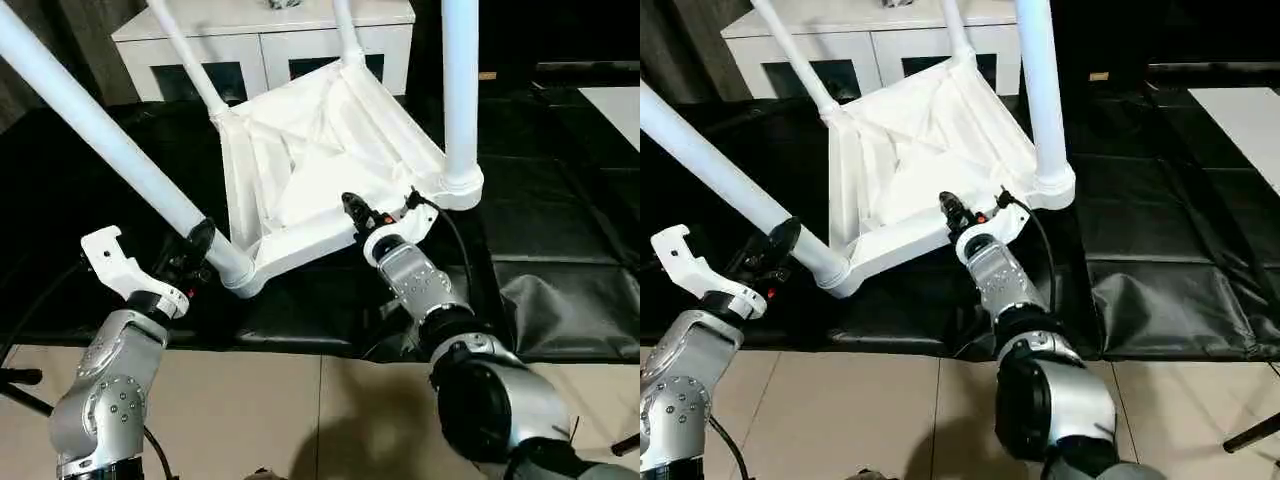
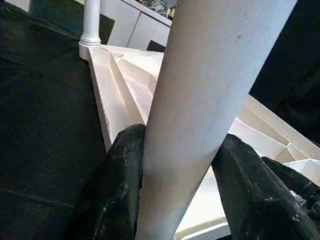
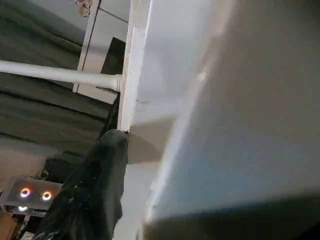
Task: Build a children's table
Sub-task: Flip table
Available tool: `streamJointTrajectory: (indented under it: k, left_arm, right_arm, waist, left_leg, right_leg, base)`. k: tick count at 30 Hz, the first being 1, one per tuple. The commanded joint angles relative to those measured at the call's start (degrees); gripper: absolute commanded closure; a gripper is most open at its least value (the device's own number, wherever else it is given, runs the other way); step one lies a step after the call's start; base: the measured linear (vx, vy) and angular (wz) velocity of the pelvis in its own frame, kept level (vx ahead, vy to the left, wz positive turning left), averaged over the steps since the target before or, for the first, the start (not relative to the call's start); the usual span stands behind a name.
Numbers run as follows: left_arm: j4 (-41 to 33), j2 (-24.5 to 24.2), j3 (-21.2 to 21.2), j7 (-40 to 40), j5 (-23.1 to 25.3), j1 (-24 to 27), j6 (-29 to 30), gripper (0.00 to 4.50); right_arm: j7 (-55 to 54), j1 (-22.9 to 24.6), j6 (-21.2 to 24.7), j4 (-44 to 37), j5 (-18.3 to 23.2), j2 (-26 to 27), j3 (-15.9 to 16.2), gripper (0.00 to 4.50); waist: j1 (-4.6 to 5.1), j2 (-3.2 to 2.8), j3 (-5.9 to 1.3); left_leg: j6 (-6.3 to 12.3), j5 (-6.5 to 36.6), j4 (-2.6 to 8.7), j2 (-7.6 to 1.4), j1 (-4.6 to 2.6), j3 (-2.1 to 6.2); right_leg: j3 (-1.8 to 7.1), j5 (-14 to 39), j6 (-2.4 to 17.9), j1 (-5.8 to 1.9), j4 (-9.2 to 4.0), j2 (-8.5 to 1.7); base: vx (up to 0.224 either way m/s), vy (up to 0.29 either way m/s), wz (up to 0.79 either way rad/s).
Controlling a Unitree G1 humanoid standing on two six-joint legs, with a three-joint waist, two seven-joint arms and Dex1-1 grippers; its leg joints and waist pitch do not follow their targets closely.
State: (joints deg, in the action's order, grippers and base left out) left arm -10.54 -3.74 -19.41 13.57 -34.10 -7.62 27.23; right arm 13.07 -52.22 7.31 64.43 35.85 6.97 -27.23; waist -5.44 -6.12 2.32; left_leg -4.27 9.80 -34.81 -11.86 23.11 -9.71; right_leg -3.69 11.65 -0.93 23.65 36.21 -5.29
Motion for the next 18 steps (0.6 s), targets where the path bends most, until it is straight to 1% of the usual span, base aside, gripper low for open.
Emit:
streamJointTrajectory:
  k: [1,3,4,7,8,9,10,11,12,13,14,15,16,17,18]
  left_arm:
    - [-0.9,1.2,0.8,2.1,-4.6,-0.6,0.5,2.61]
    - [-0.7,1.1,0.7,2.2,-4.6,-0.7,0.5,2.61]
    - [-0.6,1.1,0.7,2.2,-4.6,-0.7,0.5,2.61]
    - [-0.4,0.9,0.5,2.1,-4.4,-0.9,0.4,2.61]
    - [-0.1,0.5,0.5,1.2,-3.1,-0.9,0.2,2.61]
    - [0.0,0.3,0.3,0.3,-2.5,-0.9,0.3,2.61]
    - [0.1,0.2,0.2,-0.3,-2.1,-0.8,0.4,2.26]
    - [0.0,0.3,0.0,0.0,-2.4,-0.7,0.2,2.26]
    - [-0.1,0.1,0.0,0.3,-1.8,-0.5,-0.7,1.91]
    - [-0.2,0.0,0.0,0.4,-1.6,-0.5,-1.0,1.91]
    - [-0.4,0.3,-0.3,0.3,-1.9,-0.4,-1.4,1.87]
    - [-0.6,0.3,-0.7,0.0,-2.2,-0.3,-1.3,1.82]
    - [-0.6,0.2,-0.8,0.0,-2.2,-0.2,-1.1,1.75]
    - [-0.5,0.1,-0.8,0.1,-2.2,-0.1,-1.0,1.75]
    - [-0.5,0.1,-1.0,-0.3,-1.8,0.0,-1.5,1.59]
  right_arm:
    - [-0.7,-2.6,-0.7,1.2,-1.0,0.5,0.1,1.99]
    - [-1.3,-2.7,-1.1,1.4,-1.3,0.3,0.2,1.99]
    - [-1.4,-2.7,-1.2,1.4,-1.3,0.3,0.2,2.06]
    - [-1.7,-3.0,-1.6,1.7,-1.5,0.0,0.2,2.12]
    - [-1.8,-3.1,-2.0,1.7,-1.9,-0.3,0.2,2.14]
    - [-1.9,-3.1,-2.3,1.7,-2.1,-0.4,0.3,2.16]
    - [-1.9,-3.2,-2.4,1.6,-2.3,-0.5,0.4,2.19]
    - [-1.9,-3.1,-2.6,1.5,-2.5,-0.6,0.5,2.19]
    - [-2.0,-3.1,-2.8,1.3,-2.6,-0.8,0.6,2.21]
    - [-2.0,-3.0,-2.9,1.3,-2.7,-0.8,0.7,2.21]
    - [-2.0,-2.8,-3.1,0.9,-3.3,-1.1,1.3,2.22]
    - [-2.0,-2.2,-3.5,-0.1,-4.4,-1.5,2.3,2.23]
    - [-1.9,-2.0,-3.6,-0.6,-4.8,-1.7,2.7,2.23]
    - [-2.0,-1.8,-3.7,-0.9,-5.0,-1.9,2.8,2.23]
    - [-2.2,-1.2,-4.0,-1.8,-5.7,-2.2,3.4,2.24]
  waist:
    - [-0.19,0.85,-4.52]
    - [-0.18,0.96,-4.57]
    - [-0.1,0.76,-4.5]
    - [-0.11,0.92,-4.49]
    - [-0.11,1.12,-4.47]
    - [-0.16,0.96,-4.51]
    - [-0.11,1.64,-4.48]
    - [-0.2,1.55,-4.47]
    - [-0.19,1.49,-4.46]
    - [-0.24,1.38,-4.47]
    - [-0.12,2.08,-4.37]
    - [-0.34,1.72,-4.46]
    - [-0.31,1.61,-4.35]
    - [-0.33,1.62,-4.33]
    - [-0.4,2.14,-4.21]
  left_leg:
    - [5.73,4.4,2.97,-0.4,-0.97,-0.21]
    - [5.72,4.4,2.94,-0.41,-1.02,-0.22]
    - [5.65,4.7,2.94,-0.38,-1.01,-0.23]
    - [5.51,5.1,3.0,-0.4,-0.99,-0.19]
    - [5.44,5.5,3.04,-0.41,-0.98,-0.21]
    - [5.43,5.3,3.01,-0.4,-0.98,-0.17]
    - [5.57,5.2,3.03,-0.4,-0.88,-0.24]
    - [5.57,5.2,3.06,-0.42,-0.87,-0.2]
    - [5.63,5.4,3.02,-0.42,-0.95,-0.27]
    - [5.58,5.4,3.05,-0.44,-0.99,-0.22]
    - [5.63,5.6,3.11,-0.49,-0.93,-0.31]
    - [5.38,5.5,3.06,-0.45,-0.96,-0.26]
    - [5.01,6.4,3.13,-0.53,-1.06,-0.31]
    - [4.81,6.8,3.17,-0.58,-1.11,-0.29]
    - [4.44,7.6,3.28,-0.56,-1.07,-0.31]
  right_leg:
    - [1.31,0.1,13.8,-3.03,-3.16,-1.92]
    - [1.31,0.0,13.9,-3.01,-3.17,-1.9]
    - [1.29,0.0,13.9,-2.99,-3.22,-1.85]
    - [1.26,0.1,14.0,-3.06,-3.18,-1.86]
    - [1.26,0.6,14.0,-3.06,-3.23,-1.87]
    - [1.27,0.6,14.0,-3.08,-3.16,-1.91]
    - [1.31,0.5,13.9,-3.13,-3.24,-1.89]
    - [1.32,0.8,14.0,-3.14,-3.13,-1.96]
    - [1.36,1.3,13.9,-3.01,-3.22,-1.95]
    - [1.34,1.5,13.9,-3.02,-3.2,-1.97]
    - [1.38,1.7,13.8,-3.01,-3.34,-1.91]
    - [1.41,2.0,13.8,-3.04,-3.18,-2.06]
    - [1.43,2.6,13.7,-2.81,-3.28,-1.96]
    - [1.43,2.9,13.6,-2.77,-3.26,-1.93]
    - [1.47,3.9,13.4,-2.85,-3.3,-1.96]
  base:
    - [0.0,0.0,0.0]
    - [0.0,0.0,0.0]
    - [0.0,0.0,0.0]
    - [0.0,0.0,0.0]
    - [0.0,0.0,0.0]
    - [0.0,0.0,0.0]
    - [0.0,0.0,0.0]
    - [0.0,0.0,0.0]
    - [0.0,0.0,0.0]
    - [0.0,0.0,0.0]
    - [0.0,0.0,0.0]
    - [0.0,0.0,0.0]
    - [0.0,0.0,0.0]
    - [0.0,0.0,0.0]
    - [0.0,0.0,0.0]
